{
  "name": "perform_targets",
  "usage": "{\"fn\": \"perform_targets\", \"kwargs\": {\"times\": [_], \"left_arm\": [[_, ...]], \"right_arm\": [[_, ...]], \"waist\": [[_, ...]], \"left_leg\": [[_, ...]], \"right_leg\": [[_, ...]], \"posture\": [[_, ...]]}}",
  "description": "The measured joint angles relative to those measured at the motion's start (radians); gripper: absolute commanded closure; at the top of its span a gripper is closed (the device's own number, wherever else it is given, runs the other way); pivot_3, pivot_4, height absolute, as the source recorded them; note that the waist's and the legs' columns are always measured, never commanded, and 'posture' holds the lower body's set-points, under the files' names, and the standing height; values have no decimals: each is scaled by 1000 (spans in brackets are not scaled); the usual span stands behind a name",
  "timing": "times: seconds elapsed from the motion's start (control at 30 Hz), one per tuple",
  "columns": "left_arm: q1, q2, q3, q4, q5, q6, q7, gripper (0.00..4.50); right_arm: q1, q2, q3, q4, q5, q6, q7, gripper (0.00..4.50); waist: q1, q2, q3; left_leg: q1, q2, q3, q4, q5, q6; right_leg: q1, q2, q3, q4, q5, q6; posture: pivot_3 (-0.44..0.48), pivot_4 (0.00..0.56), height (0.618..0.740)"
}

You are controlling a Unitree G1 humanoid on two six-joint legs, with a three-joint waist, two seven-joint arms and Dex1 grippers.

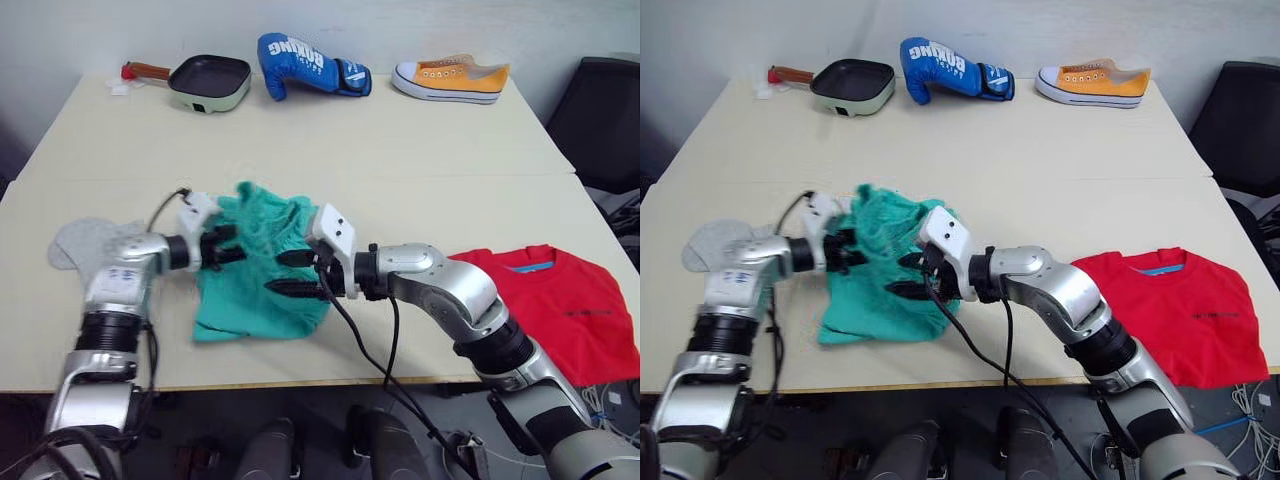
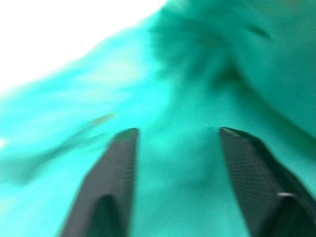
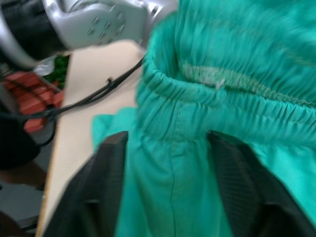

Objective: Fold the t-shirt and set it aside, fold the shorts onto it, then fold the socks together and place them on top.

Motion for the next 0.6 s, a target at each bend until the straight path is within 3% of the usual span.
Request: {"fn": "perform_targets", "kwargs": {"times": [0.07,0.27,0.33,0.43,0.6], "left_arm": [[0,38,42,-8,-20,18,9,1351],[-81,65,66,1,-55,38,13,1351],[-142,54,67,-4,-79,37,0,1351],[-186,-7,33,-47,-108,40,-33,1911],[-189,-99,-188,-48,-30,-8,-91,3491]], "right_arm": [[-3,19,0,31,-19,-22,36,196],[-3,25,-43,60,-22,-40,109,196],[-4,27,-95,66,-19,-34,100,561],[-5,27,-144,82,-31,-27,76,1418],[21,31,-67,158,-207,-107,40,3141]], "waist": [[5,0,0],[19,0,0],[21,0,0],[22,0,0],[12,0,0]], "left_leg": [[0,-1,-1,0,0,0],[-1,-2,-2,1,0,0],[-1,-2,-2,1,0,-1],[0,-2,-1,0,0,-1],[0,-2,1,0,0,-2]], "right_leg": [[0,0,0,0,0,0],[1,-1,0,0,0,0],[1,0,0,0,0,0],[1,0,0,0,0,0],[0,2,1,0,0,0]], "posture": [[0,150,740],[0,150,740],[0,150,740],[0,150,740],[0,150,740]]}}
